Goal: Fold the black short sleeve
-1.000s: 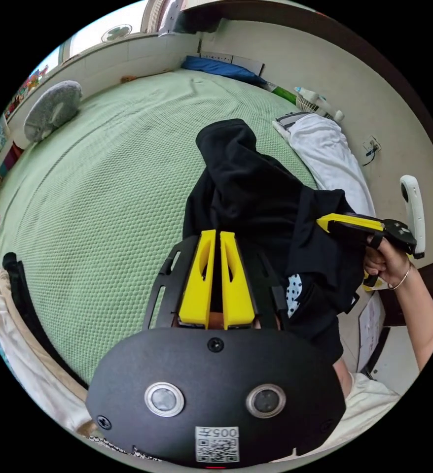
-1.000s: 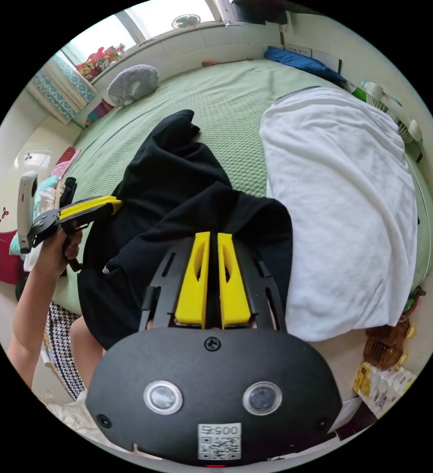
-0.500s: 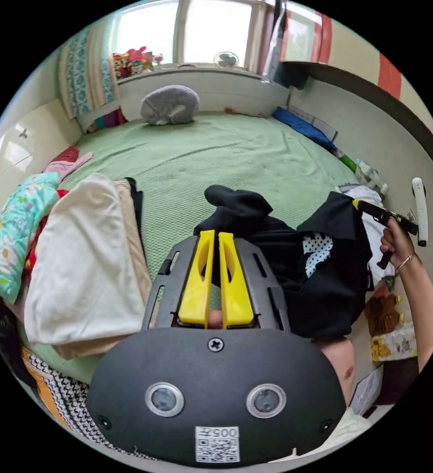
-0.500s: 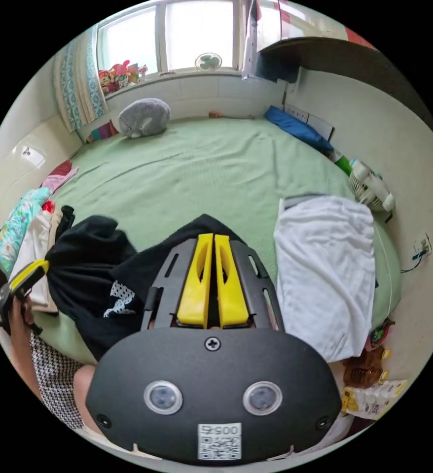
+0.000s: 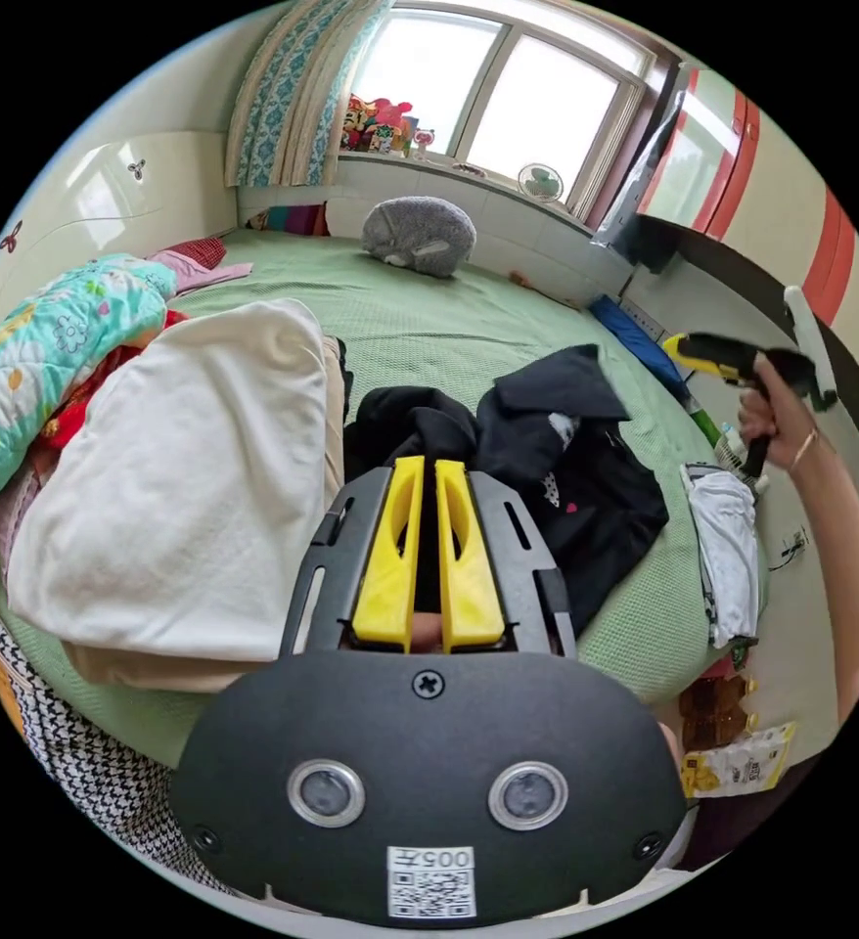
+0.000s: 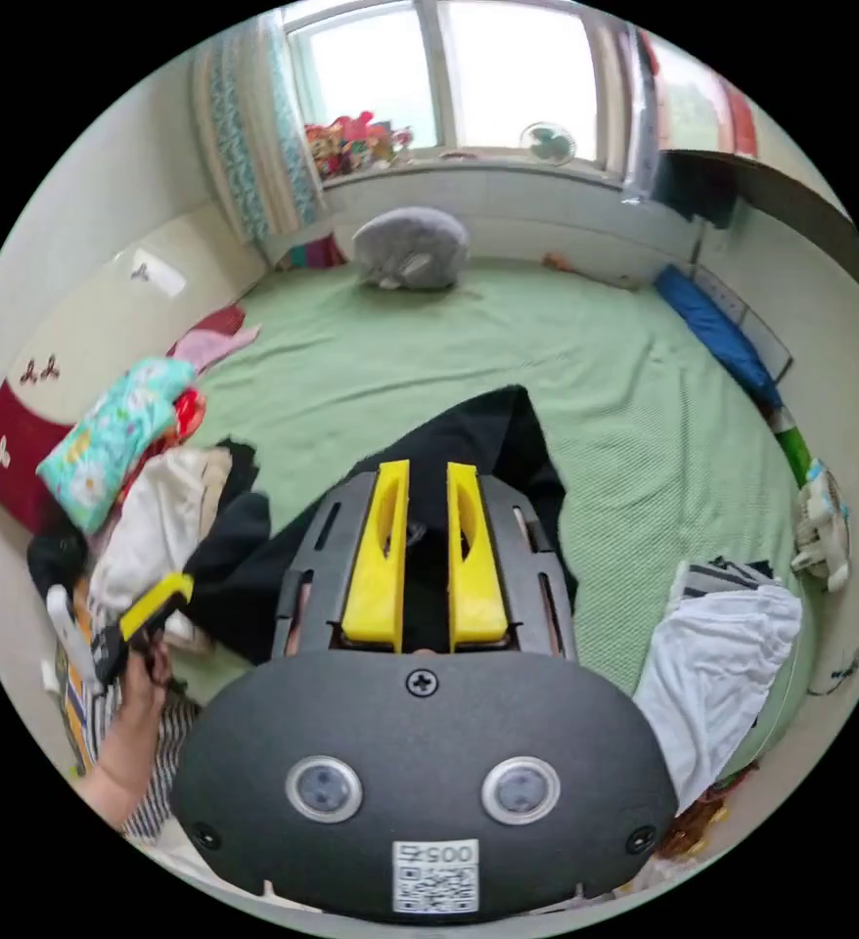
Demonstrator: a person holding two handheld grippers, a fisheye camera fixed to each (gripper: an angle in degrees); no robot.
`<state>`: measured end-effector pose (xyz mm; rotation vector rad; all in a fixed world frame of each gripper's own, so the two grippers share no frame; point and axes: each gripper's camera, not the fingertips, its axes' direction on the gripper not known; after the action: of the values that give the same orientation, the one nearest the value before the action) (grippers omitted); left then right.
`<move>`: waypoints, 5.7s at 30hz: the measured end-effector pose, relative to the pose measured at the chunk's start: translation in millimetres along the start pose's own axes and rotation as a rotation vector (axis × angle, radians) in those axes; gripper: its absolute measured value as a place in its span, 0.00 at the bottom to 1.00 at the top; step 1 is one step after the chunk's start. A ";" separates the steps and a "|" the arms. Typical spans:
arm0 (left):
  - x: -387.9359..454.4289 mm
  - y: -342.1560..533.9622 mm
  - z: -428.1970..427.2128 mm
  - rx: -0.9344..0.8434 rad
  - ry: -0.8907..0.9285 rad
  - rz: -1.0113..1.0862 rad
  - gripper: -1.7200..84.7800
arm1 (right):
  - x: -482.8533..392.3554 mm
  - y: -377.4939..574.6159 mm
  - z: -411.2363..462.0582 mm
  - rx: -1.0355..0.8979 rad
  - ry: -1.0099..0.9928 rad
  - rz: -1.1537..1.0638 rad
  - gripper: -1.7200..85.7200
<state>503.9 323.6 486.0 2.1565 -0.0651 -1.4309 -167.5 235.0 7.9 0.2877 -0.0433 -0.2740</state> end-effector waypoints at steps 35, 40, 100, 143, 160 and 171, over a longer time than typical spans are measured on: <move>52.6 135.7 -100.2 -0.221 0.154 0.305 0.03 | 148.8 280.4 -126.5 0.072 0.199 0.387 0.01; 14.0 109.7 -87.7 -0.274 0.062 0.302 0.09 | 80.4 290.8 -60.2 -0.173 0.131 0.166 0.05; -44.6 205.6 -153.4 -0.500 0.365 0.292 0.12 | 180.8 512.4 -41.3 -0.320 -0.318 0.580 0.13; -14.6 -6.9 -66.5 -0.291 0.221 0.361 0.11 | 147.4 287.2 -113.1 -0.118 -0.011 0.114 0.14; 109.2 -93.8 170.4 -0.404 -0.003 0.415 0.15 | 121.7 132.6 65.3 -0.326 0.256 0.148 0.09; 135.4 -105.6 100.3 -0.262 -0.116 0.522 0.06 | 24.3 84.0 10.8 -0.226 0.438 -0.149 0.00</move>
<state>449.2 327.6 294.8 1.6799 -0.4261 -1.1780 -123.1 302.8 42.4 0.1211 0.4408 -0.3554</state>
